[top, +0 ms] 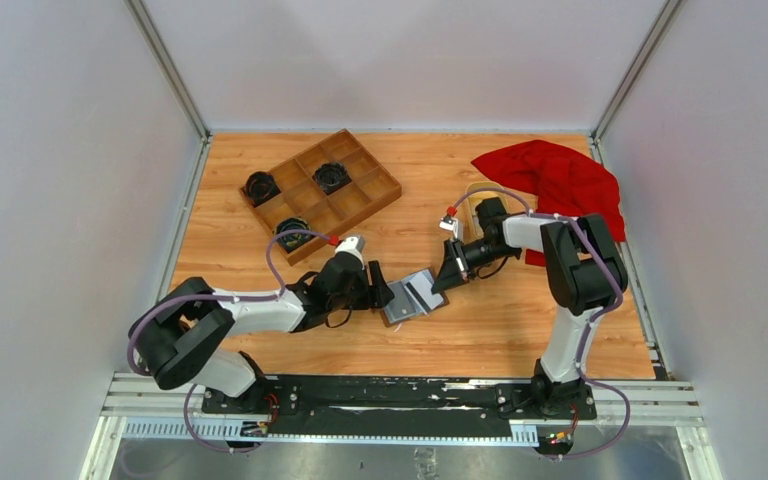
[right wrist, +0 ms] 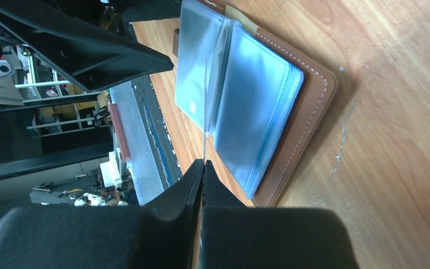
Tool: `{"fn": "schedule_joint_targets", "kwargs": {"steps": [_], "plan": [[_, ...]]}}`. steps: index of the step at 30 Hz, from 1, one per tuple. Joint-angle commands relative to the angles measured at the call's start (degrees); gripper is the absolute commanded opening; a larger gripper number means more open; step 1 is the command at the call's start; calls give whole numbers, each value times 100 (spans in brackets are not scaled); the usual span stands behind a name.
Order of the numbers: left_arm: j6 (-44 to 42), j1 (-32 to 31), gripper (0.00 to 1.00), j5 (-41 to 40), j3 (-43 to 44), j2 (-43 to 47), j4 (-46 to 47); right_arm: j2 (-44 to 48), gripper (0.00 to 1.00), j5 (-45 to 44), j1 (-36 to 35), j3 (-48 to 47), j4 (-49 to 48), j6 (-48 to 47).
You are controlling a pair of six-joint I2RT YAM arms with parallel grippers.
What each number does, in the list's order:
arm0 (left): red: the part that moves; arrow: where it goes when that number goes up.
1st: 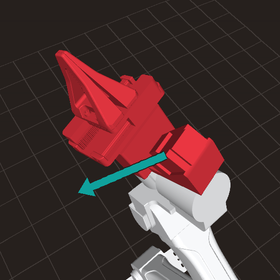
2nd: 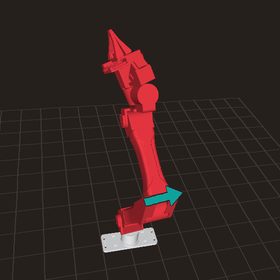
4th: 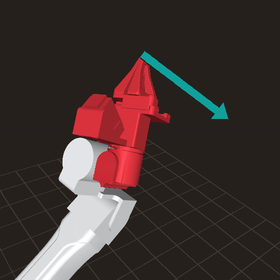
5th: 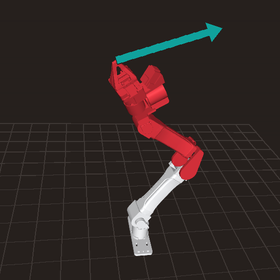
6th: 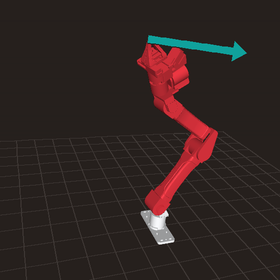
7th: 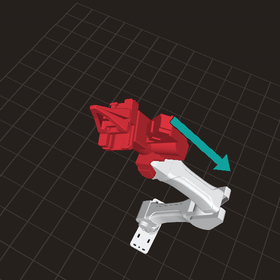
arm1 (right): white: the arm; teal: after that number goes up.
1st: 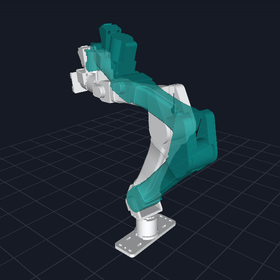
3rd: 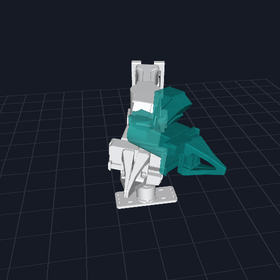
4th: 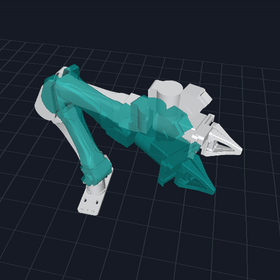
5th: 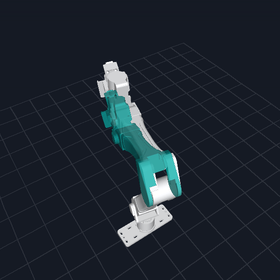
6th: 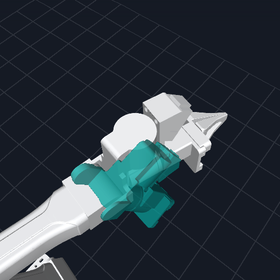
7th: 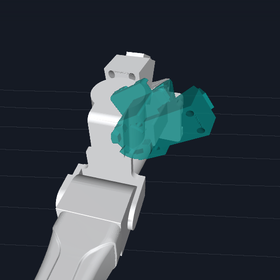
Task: Put the credit cards into the card holder
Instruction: Insert the credit card into the card holder.
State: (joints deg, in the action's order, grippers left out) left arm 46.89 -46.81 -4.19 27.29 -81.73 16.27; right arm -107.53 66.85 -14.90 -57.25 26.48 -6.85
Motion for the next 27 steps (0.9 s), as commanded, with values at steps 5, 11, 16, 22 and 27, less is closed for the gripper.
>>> {"fn": "schedule_joint_targets", "kwargs": {"steps": [5,11,16,22,27], "plan": [[-42,-74,60,-136,-13,-422,-195,-197,0,-239,-213,-202,225,-27],[-58,-83,57,-109,-22,-593,-195,-207,0,-387,-237,-218,247,16],[-62,-83,57,-179,-81,-678,-194,75,0,-423,-153,-194,270,-17],[-67,-83,56,-298,-157,-751,-195,380,0,-464,97,-37,203,95],[-83,-83,56,-296,-155,-781,-192,460,0,-554,143,246,-197,497]]}}
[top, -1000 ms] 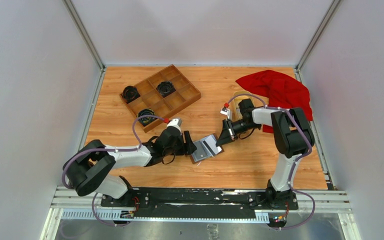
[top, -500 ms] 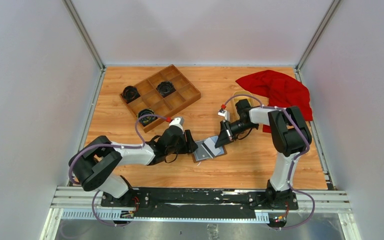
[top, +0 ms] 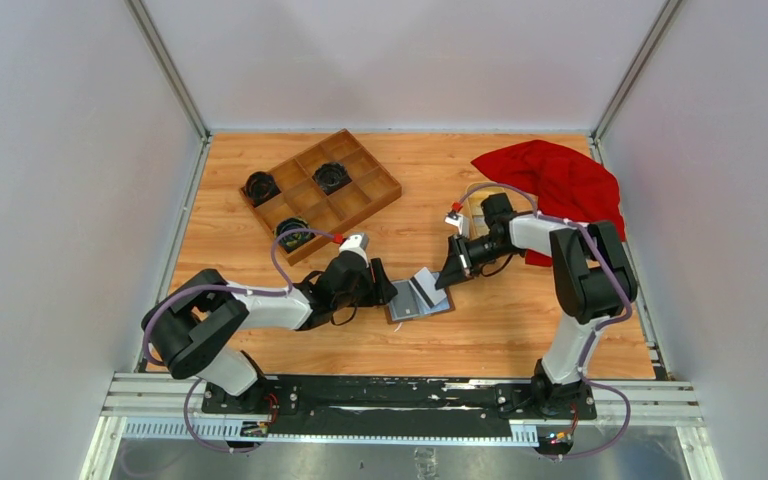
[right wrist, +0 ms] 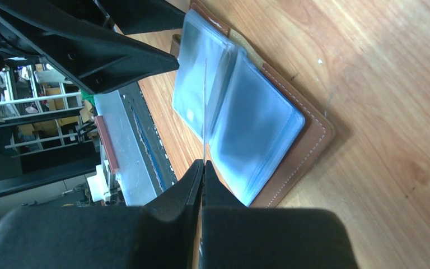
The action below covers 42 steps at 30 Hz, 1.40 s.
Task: Put the credit cards into the card holder
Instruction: Insert the credit card into the card holder.
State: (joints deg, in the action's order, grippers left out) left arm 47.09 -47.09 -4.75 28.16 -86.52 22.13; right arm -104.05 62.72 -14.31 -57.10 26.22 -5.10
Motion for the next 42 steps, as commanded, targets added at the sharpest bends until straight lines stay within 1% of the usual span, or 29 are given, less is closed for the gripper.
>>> {"fn": "schedule_joint_targets", "kwargs": {"steps": [1,7,16,27,37,42], "plan": [[-110,-55,56,-229,-235,-303,-780,110,0,-169,80,255,-184,344],[-108,-55,55,-197,-258,-285,-780,192,0,-257,76,541,-488,722],[-97,-55,54,-158,-289,-261,-772,42,0,-391,80,589,-612,984],[-95,-107,49,-53,-224,-408,-772,-142,0,-354,81,605,-749,1240],[-77,-177,47,5,-188,-460,-771,-190,0,-273,-8,648,-852,1360],[-52,-202,47,36,-180,-471,-764,-169,0,-209,-13,789,-1132,1573]]}}
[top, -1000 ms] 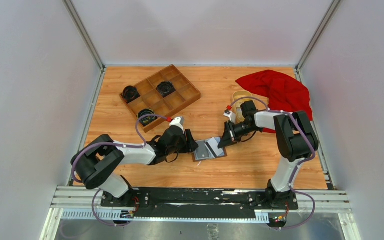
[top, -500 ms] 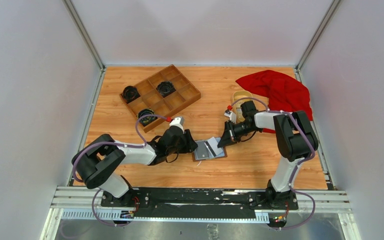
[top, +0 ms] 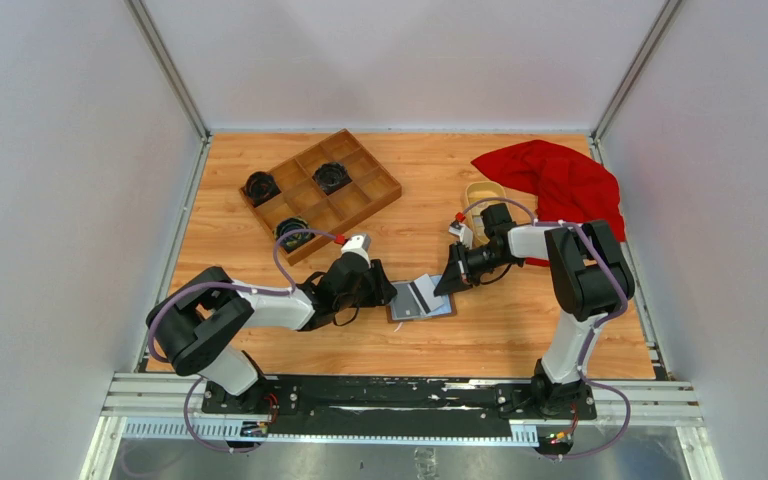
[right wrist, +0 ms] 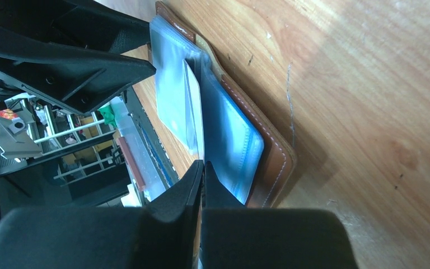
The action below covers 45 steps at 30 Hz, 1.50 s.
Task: Put the credit cards into the card holder
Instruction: Insert the credit card into the card holder.
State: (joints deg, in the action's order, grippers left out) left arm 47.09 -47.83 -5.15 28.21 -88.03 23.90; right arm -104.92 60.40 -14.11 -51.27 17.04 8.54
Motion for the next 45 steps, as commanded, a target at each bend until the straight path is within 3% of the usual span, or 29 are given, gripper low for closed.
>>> {"fn": "schedule_joint_targets", "kwargs": {"steps": [1,12,30,45], "plan": [[-44,-129,46,83,-192,-316,-947,-73,0,21,-39,259,-310,270],[46,-137,48,114,-264,-136,-946,279,0,-44,-39,897,-1403,1032],[-191,-132,57,-202,-471,716,-1196,205,0,-202,-39,967,-1621,1295],[399,-545,59,188,-527,703,-1172,148,0,-195,-73,969,-1657,1325]]}}
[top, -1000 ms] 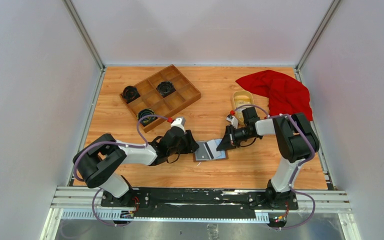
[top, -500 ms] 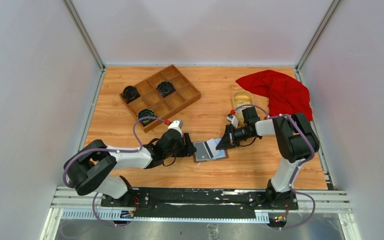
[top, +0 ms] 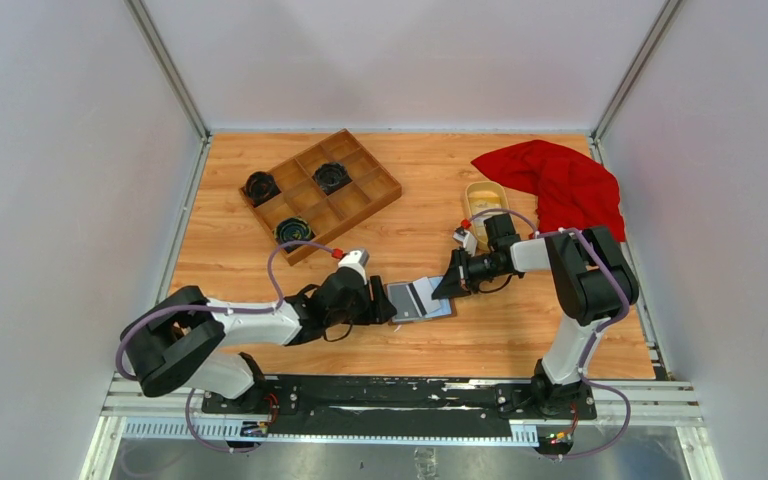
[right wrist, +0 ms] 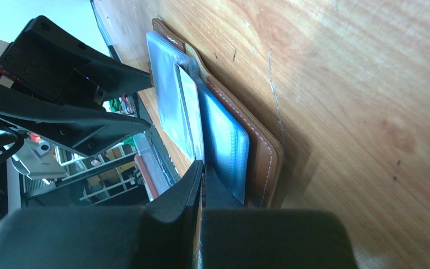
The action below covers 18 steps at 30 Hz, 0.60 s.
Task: Put the credit cards into the card holder
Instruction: Insert the credit card into the card holder.
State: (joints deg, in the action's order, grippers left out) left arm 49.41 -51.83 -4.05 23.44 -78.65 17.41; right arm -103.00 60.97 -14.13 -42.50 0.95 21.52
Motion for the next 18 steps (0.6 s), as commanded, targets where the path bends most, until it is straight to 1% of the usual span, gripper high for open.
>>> {"fn": "schedule_joint_targets", "kwargs": {"steps": [1,10,15,18], "plan": [[192,-171,58,80,-19,-289,-520,-40,0,-256,-76,93,-46,20],[290,-279,53,91,73,-544,-519,-14,0,-240,-105,121,-48,81],[248,-322,44,169,192,-760,-516,9,0,-235,-167,132,-47,115],[228,-343,41,216,252,-850,-518,2,0,-243,-190,128,-48,145]]}}
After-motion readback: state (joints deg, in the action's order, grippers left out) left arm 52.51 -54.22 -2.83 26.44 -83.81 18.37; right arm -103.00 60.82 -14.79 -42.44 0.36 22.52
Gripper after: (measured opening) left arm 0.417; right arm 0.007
